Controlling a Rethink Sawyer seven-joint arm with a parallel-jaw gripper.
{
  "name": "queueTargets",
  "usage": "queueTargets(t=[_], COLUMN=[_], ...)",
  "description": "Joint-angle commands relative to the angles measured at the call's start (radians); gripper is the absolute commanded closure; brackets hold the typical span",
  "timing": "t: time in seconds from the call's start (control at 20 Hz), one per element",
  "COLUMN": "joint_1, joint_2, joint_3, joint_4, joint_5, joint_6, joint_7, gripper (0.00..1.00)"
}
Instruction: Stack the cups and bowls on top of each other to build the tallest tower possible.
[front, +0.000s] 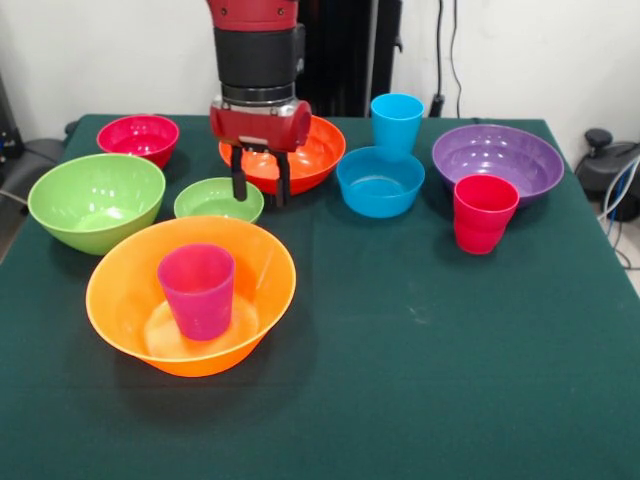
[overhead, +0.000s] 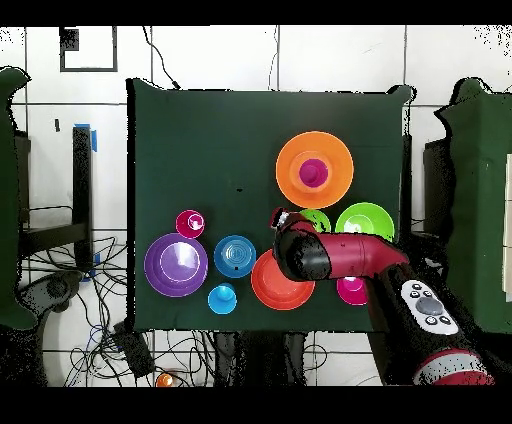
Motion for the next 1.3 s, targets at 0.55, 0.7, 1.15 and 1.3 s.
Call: queueTargets(t=[0.55, 0.7, 1.15, 1.3], joint_1=[0.127, 0.147, 0.159, 0.148], joint_2=[0.148, 0.141, 0.124, 0.116], joint_3=[-0.135, -0.176, -0.191, -0.184], joint_4=[-0.143, -0.158, -0.176, -0.173], joint_5=[-0.043, -0.043, -0.008, -0.003], joint_6=[0.042, 0.068, 0.103, 0.105], joint_7=[0.032, 0.024, -0.006, -0.015], gripper=[0.00, 0.00, 0.00, 0.00])
